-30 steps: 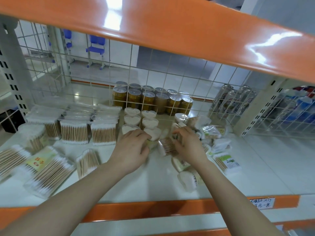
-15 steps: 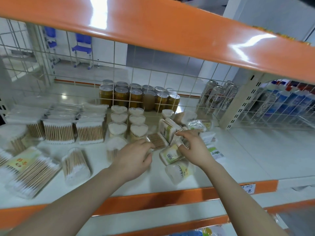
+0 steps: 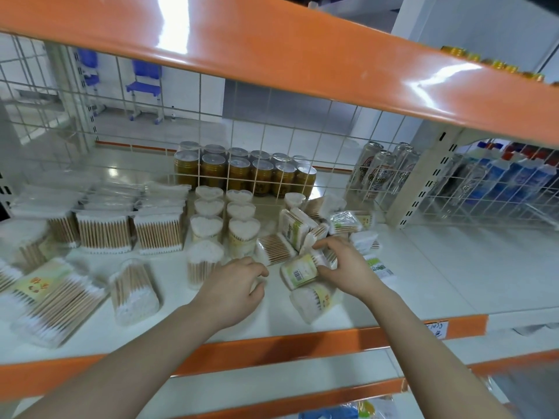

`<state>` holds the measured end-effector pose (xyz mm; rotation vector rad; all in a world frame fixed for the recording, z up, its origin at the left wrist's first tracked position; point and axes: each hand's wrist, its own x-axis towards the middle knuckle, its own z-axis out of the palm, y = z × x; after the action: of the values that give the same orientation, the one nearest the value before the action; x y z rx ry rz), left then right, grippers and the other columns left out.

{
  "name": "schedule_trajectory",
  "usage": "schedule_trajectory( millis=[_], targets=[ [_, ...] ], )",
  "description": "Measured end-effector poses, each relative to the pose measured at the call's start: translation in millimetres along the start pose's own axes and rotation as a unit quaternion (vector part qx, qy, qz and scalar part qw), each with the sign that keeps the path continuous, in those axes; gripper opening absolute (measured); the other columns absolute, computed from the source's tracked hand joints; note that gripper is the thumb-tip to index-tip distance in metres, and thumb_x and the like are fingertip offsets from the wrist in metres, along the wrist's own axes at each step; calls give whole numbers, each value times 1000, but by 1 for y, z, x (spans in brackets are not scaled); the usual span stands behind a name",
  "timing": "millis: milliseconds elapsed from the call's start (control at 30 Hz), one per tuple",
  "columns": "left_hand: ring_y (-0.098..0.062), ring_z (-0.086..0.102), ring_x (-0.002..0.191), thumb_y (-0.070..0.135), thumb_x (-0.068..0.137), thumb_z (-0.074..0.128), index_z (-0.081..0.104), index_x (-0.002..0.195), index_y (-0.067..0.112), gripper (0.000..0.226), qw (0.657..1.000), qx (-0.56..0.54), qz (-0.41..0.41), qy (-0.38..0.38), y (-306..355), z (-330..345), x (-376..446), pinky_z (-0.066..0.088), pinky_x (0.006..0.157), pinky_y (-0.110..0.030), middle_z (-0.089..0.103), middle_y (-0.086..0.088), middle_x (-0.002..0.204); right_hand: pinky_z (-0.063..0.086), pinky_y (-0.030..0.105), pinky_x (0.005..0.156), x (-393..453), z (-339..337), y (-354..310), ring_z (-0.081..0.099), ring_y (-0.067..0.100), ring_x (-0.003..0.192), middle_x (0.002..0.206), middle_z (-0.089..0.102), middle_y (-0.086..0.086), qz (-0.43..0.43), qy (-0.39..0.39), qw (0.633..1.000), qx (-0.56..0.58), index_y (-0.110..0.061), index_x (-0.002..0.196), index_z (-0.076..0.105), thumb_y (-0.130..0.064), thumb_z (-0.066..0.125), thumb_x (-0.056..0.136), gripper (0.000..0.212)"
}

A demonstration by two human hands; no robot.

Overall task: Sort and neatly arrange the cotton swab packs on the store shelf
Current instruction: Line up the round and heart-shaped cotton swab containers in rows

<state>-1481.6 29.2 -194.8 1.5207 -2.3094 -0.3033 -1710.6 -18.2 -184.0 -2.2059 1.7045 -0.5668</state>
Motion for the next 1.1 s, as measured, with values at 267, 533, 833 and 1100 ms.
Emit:
schedule_trajectory(
  millis=[267,533,833,1100],
  targets=[
    [-10,47,117,28,95,40,52,126,25,33,1000,-9,-7,1,-1,0,-3,40,90,-23,51,8,127,38,25,80,2,-2,-2,50,15,98,107,53,-1,35,-13,997,72,-21,100,51,-11,64,80,26],
    [-9,47,117,29,95,40,52,126,25,33,1000,-18,-9,-4,-3,1,-5,39,92,-23,51,9,127,35,20,83,11,1,-2,50,15,104,120,53,6,77,-50,993,72,-11,128,51,-13,66,81,50],
    [-9,47,117,29,95,40,52,126,25,33,1000,-22,-10,-3,-6,-1,-5,39,92,-23,50,8,127,41,16,72,18,2,-8,50,11,102,121,52,0,51,-92,994,17,-19,127,52,-18,68,79,51],
    [-10,47,116,28,95,41,53,126,25,34,1000,-20,-12,-4,-10,1,-6,40,90,-24,51,8,126,36,28,96,22,15,-25,43,18,116,122,52,2,-62,-101,989,-85,-19,121,58,-24,70,78,46]
  ],
)
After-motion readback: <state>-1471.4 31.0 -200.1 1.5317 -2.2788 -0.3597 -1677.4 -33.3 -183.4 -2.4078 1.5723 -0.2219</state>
